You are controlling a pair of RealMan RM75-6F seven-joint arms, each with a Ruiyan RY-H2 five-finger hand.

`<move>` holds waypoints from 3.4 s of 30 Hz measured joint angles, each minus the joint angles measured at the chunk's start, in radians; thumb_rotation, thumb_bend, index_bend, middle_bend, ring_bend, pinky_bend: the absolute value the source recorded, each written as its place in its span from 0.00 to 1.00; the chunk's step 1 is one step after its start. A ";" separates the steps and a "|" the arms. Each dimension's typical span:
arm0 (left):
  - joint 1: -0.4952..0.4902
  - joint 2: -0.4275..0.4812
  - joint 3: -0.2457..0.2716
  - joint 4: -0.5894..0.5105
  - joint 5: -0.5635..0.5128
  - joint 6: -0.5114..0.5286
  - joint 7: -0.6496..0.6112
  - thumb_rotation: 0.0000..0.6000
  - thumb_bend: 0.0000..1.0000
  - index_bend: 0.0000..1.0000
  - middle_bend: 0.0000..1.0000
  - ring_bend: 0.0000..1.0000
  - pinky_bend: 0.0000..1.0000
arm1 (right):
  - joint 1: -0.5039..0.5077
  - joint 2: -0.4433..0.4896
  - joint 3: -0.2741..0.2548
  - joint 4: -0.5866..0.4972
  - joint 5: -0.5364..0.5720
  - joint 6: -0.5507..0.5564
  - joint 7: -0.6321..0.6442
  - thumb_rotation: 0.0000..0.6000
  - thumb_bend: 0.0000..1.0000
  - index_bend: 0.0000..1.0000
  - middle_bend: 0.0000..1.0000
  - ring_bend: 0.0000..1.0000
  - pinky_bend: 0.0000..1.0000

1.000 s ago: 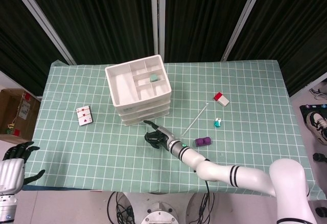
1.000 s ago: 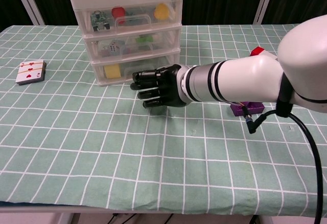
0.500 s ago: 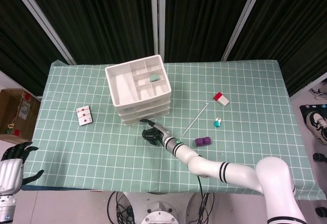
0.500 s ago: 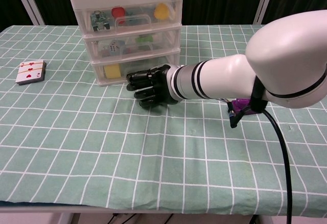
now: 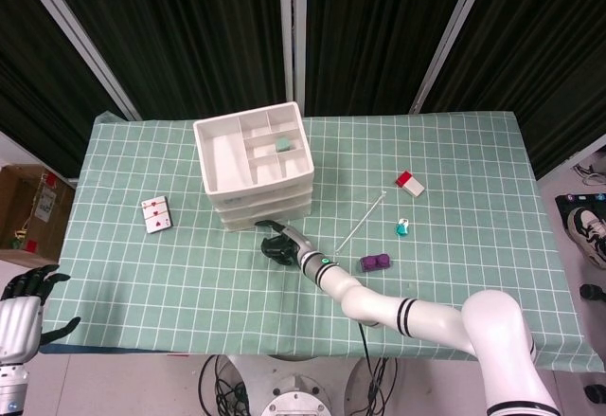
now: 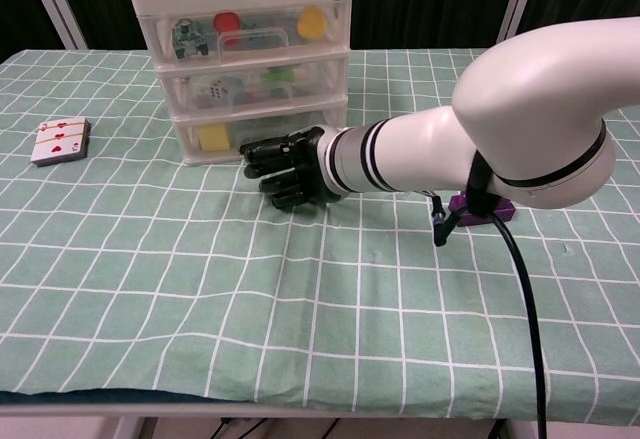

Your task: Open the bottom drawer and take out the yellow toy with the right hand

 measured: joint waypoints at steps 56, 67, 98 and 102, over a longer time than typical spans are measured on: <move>-0.001 -0.010 -0.001 0.013 0.007 -0.003 -0.030 1.00 0.05 0.32 0.19 0.17 0.19 | -0.133 0.183 -0.083 -0.355 -0.152 0.404 -0.550 1.00 0.66 0.08 0.74 0.83 0.92; 0.001 -0.010 -0.001 0.013 0.006 -0.002 -0.036 1.00 0.05 0.32 0.19 0.17 0.19 | -0.122 0.169 -0.074 -0.328 -0.112 0.386 -0.609 1.00 0.66 0.08 0.74 0.83 0.92; -0.007 -0.024 -0.001 0.035 0.005 -0.016 -0.047 1.00 0.05 0.32 0.19 0.17 0.19 | -0.194 0.433 -0.156 -0.667 -0.081 0.239 -0.568 1.00 0.66 0.21 0.74 0.83 0.92; -0.008 -0.024 -0.002 0.035 0.006 -0.016 -0.046 1.00 0.05 0.32 0.19 0.17 0.19 | -0.201 0.446 -0.166 -0.679 -0.097 0.229 -0.551 1.00 0.66 0.21 0.74 0.83 0.92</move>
